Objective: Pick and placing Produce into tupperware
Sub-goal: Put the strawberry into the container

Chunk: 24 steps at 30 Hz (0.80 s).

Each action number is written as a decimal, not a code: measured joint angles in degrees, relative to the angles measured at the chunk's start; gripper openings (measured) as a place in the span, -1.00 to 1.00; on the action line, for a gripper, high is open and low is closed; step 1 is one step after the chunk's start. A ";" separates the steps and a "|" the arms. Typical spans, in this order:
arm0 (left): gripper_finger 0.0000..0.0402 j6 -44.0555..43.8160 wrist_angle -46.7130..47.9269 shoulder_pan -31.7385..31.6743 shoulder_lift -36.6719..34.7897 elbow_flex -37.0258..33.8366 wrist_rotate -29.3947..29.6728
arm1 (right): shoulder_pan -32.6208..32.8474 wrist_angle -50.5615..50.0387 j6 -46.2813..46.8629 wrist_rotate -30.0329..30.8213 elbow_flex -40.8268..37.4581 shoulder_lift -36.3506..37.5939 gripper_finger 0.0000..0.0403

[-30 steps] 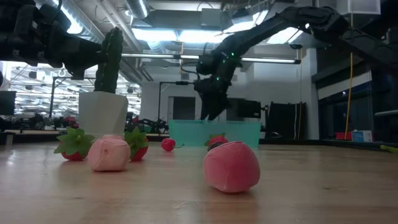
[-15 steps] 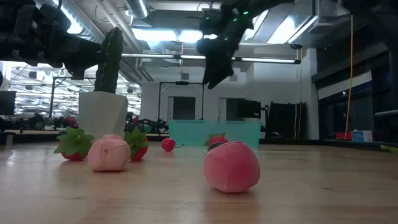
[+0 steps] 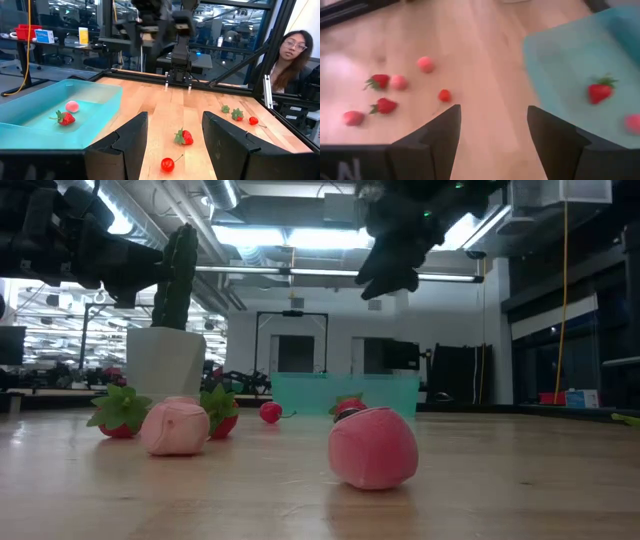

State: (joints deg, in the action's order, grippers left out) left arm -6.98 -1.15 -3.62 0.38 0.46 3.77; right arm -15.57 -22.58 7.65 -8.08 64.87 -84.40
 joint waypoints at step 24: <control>-0.10 -0.04 0.01 0.00 0.00 0.00 0.00 | 12.17 9.29 7.07 0.26 -10.94 2.02 0.15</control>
State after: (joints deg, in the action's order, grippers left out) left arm -7.02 -1.14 -3.62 0.38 0.46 3.77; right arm -3.40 -13.29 14.72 -7.82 53.93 -82.38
